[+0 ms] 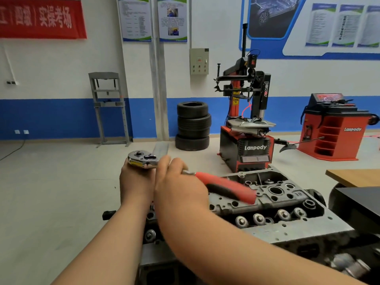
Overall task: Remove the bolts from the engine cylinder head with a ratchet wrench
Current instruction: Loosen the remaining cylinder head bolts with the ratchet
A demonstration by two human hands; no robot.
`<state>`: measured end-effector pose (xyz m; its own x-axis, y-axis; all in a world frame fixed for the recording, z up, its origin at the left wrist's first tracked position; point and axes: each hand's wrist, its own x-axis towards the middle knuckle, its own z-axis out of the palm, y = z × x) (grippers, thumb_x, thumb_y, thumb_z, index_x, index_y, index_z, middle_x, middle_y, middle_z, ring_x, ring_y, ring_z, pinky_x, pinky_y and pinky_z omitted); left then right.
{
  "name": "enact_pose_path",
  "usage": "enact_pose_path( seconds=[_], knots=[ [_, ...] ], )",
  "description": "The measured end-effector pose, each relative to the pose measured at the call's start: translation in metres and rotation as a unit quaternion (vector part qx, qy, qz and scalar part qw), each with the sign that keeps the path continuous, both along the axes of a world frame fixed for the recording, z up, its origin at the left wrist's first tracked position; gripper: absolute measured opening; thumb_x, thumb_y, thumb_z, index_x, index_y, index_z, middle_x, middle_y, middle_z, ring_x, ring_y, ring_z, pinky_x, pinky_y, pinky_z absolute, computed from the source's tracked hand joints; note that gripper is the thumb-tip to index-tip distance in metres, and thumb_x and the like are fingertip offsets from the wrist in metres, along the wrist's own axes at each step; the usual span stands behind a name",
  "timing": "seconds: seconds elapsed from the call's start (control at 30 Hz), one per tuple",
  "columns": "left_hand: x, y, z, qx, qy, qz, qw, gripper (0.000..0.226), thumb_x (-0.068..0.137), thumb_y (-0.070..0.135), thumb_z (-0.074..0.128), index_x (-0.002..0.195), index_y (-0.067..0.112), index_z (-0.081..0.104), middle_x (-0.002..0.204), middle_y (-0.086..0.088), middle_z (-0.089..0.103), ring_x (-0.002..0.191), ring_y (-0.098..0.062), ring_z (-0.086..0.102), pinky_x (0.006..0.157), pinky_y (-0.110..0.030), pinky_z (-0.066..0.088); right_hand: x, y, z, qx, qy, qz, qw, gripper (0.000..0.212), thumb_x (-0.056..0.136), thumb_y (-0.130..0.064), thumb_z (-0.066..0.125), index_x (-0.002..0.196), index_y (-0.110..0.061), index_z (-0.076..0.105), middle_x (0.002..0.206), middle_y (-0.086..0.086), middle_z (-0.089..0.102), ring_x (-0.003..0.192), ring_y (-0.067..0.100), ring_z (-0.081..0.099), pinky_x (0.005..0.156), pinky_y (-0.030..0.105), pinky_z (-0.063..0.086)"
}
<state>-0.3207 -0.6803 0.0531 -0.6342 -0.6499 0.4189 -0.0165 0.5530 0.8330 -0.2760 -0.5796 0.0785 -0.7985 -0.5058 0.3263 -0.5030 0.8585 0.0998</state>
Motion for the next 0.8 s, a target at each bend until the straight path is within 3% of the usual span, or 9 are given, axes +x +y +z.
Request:
enact_pose_path(
  seconds=[0.1, 0.2, 0.33, 0.4, 0.57, 0.8],
  knots=[
    [0.003, -0.002, 0.000, 0.026, 0.013, -0.014, 0.999, 0.027, 0.089, 0.003, 0.060, 0.070, 0.014, 0.045, 0.075, -0.008, 0.054, 0.067, -0.024, 0.046, 0.064, -0.028, 0.037, 0.012, -0.001, 0.002, 0.011, -0.023, 0.020, 0.999, 0.063, 0.094, -0.001, 0.037, 0.143, 0.010, -0.001, 0.131, 0.037, 0.024, 0.093, 0.041, 0.056, 0.030, 0.027, 0.028],
    [-0.002, -0.004, -0.001, 0.004, -0.009, 0.026, 1.000, 0.003, 0.090, 0.005, 0.052, 0.088, 0.008, 0.053, 0.086, -0.010, 0.056, 0.072, -0.026, 0.049, 0.063, -0.029, 0.037, -0.011, 0.001, 0.020, -0.045, -0.064, -0.003, 0.997, 0.049, 0.093, -0.007, 0.047, 0.136, -0.003, 0.025, 0.124, 0.023, 0.039, 0.105, 0.039, 0.053, 0.044, 0.033, 0.030],
    [-0.009, -0.005, -0.003, 0.055, 0.016, 0.042, 0.997, 0.004, 0.086, 0.012, 0.052, 0.084, 0.014, 0.056, 0.069, 0.001, 0.052, 0.060, -0.014, 0.045, 0.049, -0.025, 0.029, -0.054, 0.001, 0.022, -0.077, -0.032, 0.025, 0.996, 0.048, 0.083, -0.006, 0.058, 0.124, -0.013, 0.035, 0.107, 0.010, 0.042, 0.085, 0.030, 0.052, 0.058, 0.036, 0.037],
    [-0.010, -0.007, -0.004, 0.087, 0.035, 0.031, 0.995, 0.003, 0.083, 0.015, 0.055, 0.082, 0.018, 0.056, 0.071, 0.003, 0.055, 0.063, -0.011, 0.048, 0.050, -0.025, 0.030, -0.077, -0.011, 0.022, -0.117, -0.069, 0.065, 0.989, 0.044, 0.082, -0.006, 0.057, 0.122, -0.013, 0.039, 0.113, 0.009, 0.042, 0.084, 0.026, 0.048, 0.064, 0.036, 0.042],
    [-0.013, -0.012, -0.005, 0.130, 0.042, 0.023, 0.990, 0.010, 0.084, 0.015, 0.050, 0.076, 0.018, 0.055, 0.069, -0.003, 0.055, 0.060, -0.021, 0.049, 0.050, -0.027, 0.031, -0.112, -0.047, 0.028, -0.154, -0.180, 0.178, 0.955, 0.045, 0.087, -0.005, 0.058, 0.128, -0.011, 0.042, 0.133, 0.009, 0.036, 0.107, 0.029, 0.050, 0.086, 0.036, 0.043],
    [-0.009, -0.005, -0.002, 0.152, 0.054, 0.015, 0.987, 0.016, 0.083, 0.008, 0.050, 0.074, 0.020, 0.055, 0.064, 0.001, 0.054, 0.054, -0.016, 0.047, 0.047, -0.025, 0.028, -0.105, -0.039, 0.018, -0.188, -0.170, 0.149, 0.956, 0.047, 0.085, -0.003, 0.056, 0.126, -0.012, 0.036, 0.131, 0.007, 0.031, 0.086, 0.023, 0.046, 0.075, 0.035, 0.040]
  ],
)
